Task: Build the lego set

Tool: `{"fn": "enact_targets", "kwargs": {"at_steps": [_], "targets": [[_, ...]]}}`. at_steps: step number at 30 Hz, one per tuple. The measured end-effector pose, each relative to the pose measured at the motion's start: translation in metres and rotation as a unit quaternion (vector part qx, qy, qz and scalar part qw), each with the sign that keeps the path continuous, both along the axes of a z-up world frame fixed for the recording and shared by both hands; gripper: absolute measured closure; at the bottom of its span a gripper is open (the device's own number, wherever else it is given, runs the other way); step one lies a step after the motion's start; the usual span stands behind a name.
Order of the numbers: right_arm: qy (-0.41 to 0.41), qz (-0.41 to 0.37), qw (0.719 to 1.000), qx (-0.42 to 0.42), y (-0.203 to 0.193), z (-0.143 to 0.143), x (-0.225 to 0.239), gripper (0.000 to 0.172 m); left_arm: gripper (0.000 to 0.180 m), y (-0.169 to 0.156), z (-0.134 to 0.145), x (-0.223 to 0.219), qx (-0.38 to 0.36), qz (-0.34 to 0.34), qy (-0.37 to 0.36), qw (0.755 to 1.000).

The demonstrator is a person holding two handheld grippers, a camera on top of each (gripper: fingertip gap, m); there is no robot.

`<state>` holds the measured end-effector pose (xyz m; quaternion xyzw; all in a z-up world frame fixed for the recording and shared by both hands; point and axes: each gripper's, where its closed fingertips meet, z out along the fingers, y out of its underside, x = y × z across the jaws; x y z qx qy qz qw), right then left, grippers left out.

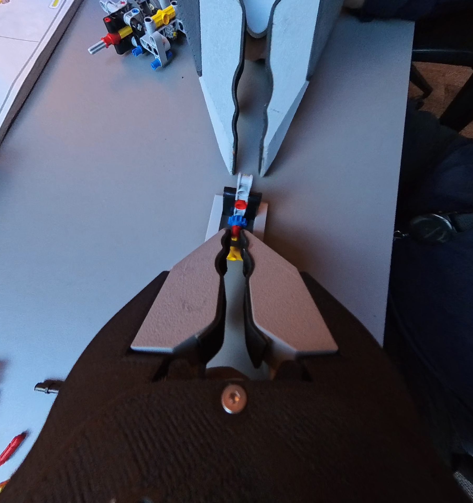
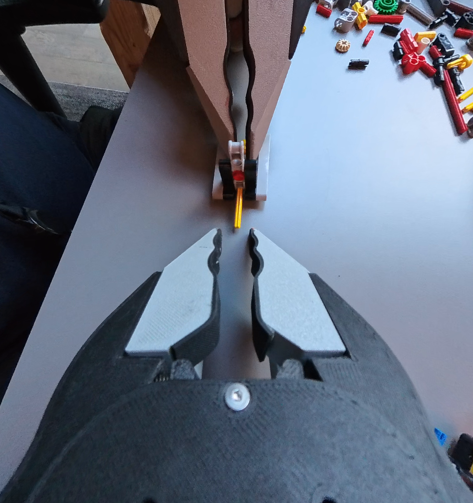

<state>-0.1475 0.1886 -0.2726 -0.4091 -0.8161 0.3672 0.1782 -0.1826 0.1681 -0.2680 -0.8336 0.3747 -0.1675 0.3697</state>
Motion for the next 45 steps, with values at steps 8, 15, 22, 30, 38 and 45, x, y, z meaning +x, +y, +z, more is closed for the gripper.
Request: {"fn": "enact_targets", "kwargs": {"at_steps": [8, 15, 22, 30, 38, 45], "targets": [[0.006, -0.023, 1.000, 0.018, 0.003, -0.001, -0.007, 0.172, 0.177, -0.002, -0.001, 0.001, -0.011, -0.005, -0.005, 1.000], [0.003, -0.016, 1.000, 0.018, 0.003, -0.001, -0.010, 0.172, 0.178, -0.006, -0.001, 0.003, -0.024, -0.010, -0.012, 1.000], [-0.004, 0.014, 1.000, 0.003, -0.014, -0.001, -0.014, 0.172, 0.177, -0.001, -0.002, 0.000, -0.038, 0.015, -0.025, 0.999], [-0.010, 0.017, 1.000, -0.008, -0.014, -0.001, -0.013, 0.172, 0.178, -0.004, -0.001, 0.003, -0.040, 0.001, -0.028, 0.999], [-0.020, 0.038, 0.999, -0.023, -0.019, 0.000, -0.008, 0.172, 0.142, -0.018, 0.008, -0.019, -0.021, -0.002, -0.051, 0.998], [-0.020, 0.038, 0.999, -0.023, -0.019, 0.000, -0.008, 0.172, 0.110, -0.022, -0.003, -0.009, -0.037, 0.009, -0.006, 0.999]]}}
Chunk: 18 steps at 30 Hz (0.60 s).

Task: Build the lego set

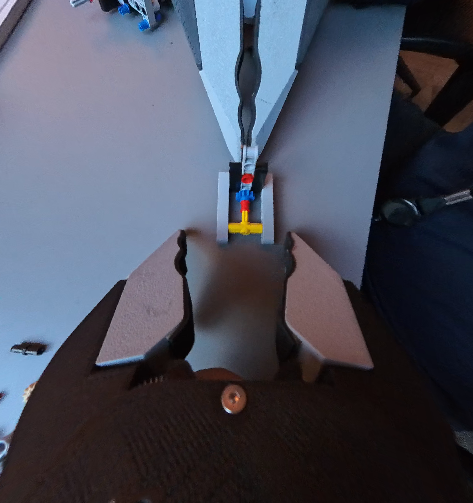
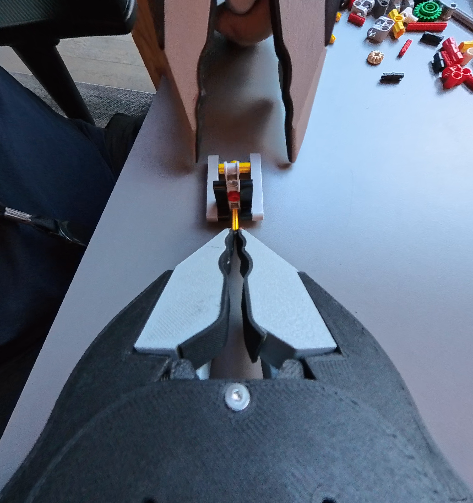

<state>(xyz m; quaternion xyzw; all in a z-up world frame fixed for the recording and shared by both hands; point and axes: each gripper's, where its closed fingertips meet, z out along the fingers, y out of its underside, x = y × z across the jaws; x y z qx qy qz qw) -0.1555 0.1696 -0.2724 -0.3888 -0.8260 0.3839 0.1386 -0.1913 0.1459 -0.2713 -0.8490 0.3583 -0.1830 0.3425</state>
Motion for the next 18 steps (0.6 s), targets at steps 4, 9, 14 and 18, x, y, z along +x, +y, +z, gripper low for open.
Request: {"fn": "enact_targets", "kwargs": {"at_steps": [4, 9, 14, 18], "targets": [[0.003, 0.001, 1.000, 0.003, 0.0000, 0.0001, 0.0002, 0.172, 0.118, 0.0065, -0.0012, 0.0097, 0.008, 0.006, 0.007, 1.000], [0.001, -0.003, 1.000, 0.002, 0.0011, 0.0002, 0.0000, 0.172, 0.140, 0.0076, -0.0016, 0.0118, 0.019, 0.000, 0.022, 1.000], [-0.002, -0.002, 1.000, -0.002, 0.0017, 0.0001, 0.0009, 0.172, 0.140, 0.0079, -0.0017, 0.0116, 0.022, 0.004, 0.013, 1.000], [-0.002, -0.011, 1.000, 0.000, 0.0088, -0.0002, 0.0028, 0.172, 0.140, 0.0080, -0.0015, 0.0068, 0.020, 0.011, 0.011, 1.000]]}}
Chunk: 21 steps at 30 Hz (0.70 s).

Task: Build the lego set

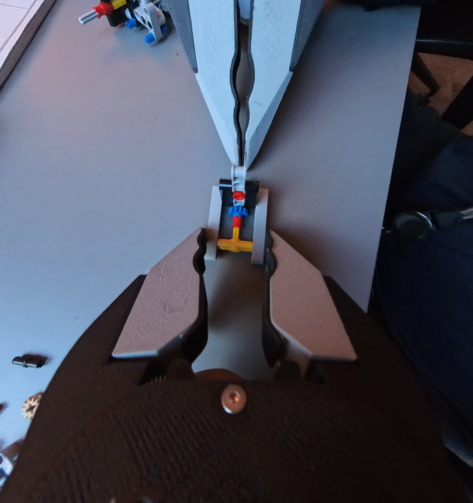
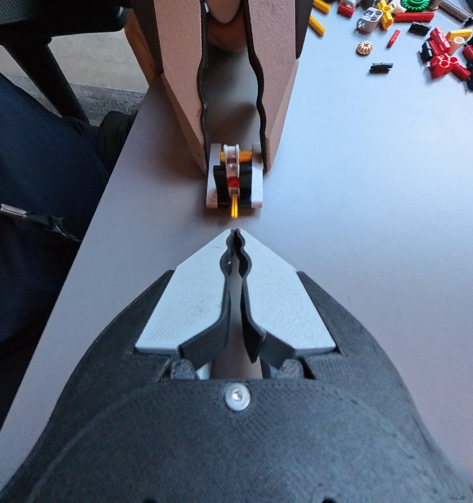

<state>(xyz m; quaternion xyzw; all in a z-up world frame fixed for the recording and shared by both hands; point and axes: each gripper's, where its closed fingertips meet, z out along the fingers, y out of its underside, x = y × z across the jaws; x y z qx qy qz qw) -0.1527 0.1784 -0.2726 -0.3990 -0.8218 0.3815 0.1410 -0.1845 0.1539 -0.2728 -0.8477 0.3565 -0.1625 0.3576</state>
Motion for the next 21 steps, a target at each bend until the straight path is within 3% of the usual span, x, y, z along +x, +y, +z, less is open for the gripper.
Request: {"fn": "enact_targets", "kwargs": {"at_steps": [21], "targets": [[0.002, 0.005, 1.000, 0.000, -0.0072, 0.0001, -0.0039, 0.172, 0.140, 0.0035, -0.0003, 0.0048, 0.000, -0.001, -0.002, 1.000]]}}
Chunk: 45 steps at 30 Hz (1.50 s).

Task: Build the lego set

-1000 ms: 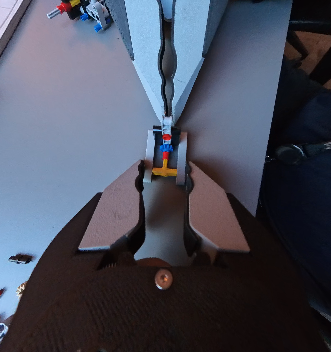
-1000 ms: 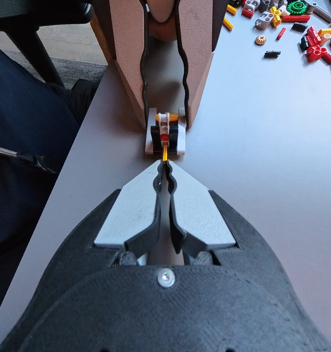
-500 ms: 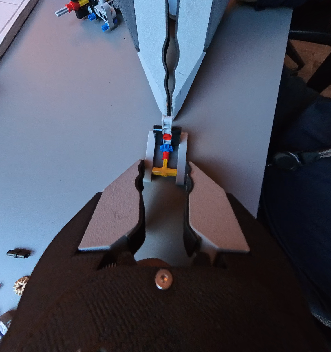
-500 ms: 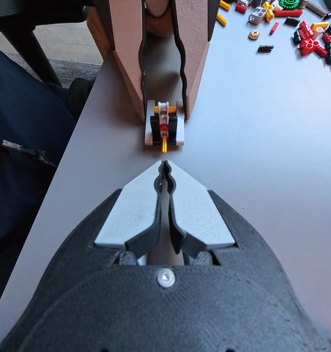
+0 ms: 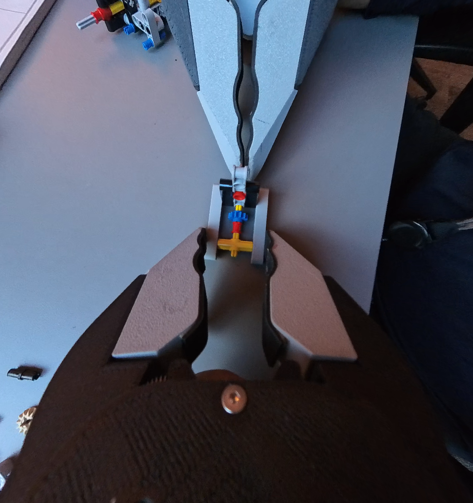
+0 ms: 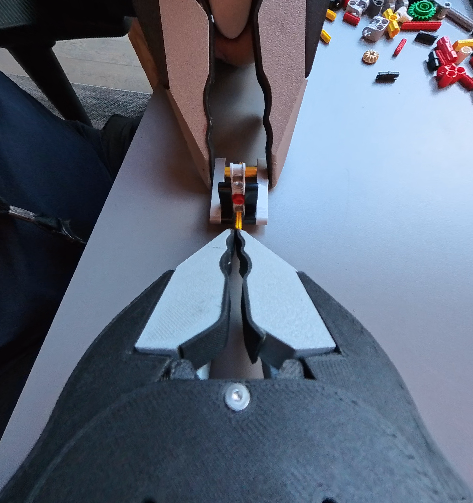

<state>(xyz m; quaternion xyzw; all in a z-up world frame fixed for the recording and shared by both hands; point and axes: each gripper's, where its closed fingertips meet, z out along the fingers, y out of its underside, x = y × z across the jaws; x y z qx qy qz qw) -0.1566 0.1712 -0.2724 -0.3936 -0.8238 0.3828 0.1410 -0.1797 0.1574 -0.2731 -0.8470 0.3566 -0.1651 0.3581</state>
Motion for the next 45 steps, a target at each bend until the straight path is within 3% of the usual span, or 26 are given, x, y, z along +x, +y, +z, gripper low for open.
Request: {"fn": "enact_targets", "kwargs": {"at_steps": [14, 18, 22, 26, 33, 37, 45], "targets": [[0.005, -0.006, 1.000, 0.005, 0.005, 0.000, 0.004, 0.170, 0.140, 0.001, 0.000, 0.000, 0.004, 0.003, 0.005, 1.000], [0.007, -0.021, 1.000, 0.006, 0.009, 0.000, 0.004, 0.169, 0.122, 0.001, 0.003, -0.004, 0.020, 0.018, 0.012, 1.000], [0.001, -0.030, 1.000, -0.001, 0.014, 0.000, 0.005, 0.168, 0.130, -0.007, 0.009, -0.016, 0.038, 0.039, 0.008, 0.998], [-0.002, -0.035, 0.999, -0.005, 0.018, 0.000, 0.007, 0.167, 0.155, -0.018, 0.018, -0.014, 0.046, 0.032, -0.031, 0.998], [0.005, -0.019, 1.000, -0.016, 0.016, 0.004, 0.012, 0.158, 0.137, -0.025, 0.001, -0.005, -0.006, 0.008, -0.006, 1.000], [0.008, -0.019, 1.000, 0.003, 0.013, 0.001, 0.011, 0.153, 0.148, -0.027, 0.001, 0.000, 0.011, -0.007, 0.011, 1.000], [0.018, -0.027, 0.999, 0.017, 0.010, 0.000, 0.006, 0.143, 0.146, -0.026, 0.010, -0.001, 0.014, -0.002, -0.028, 1.000]]}}
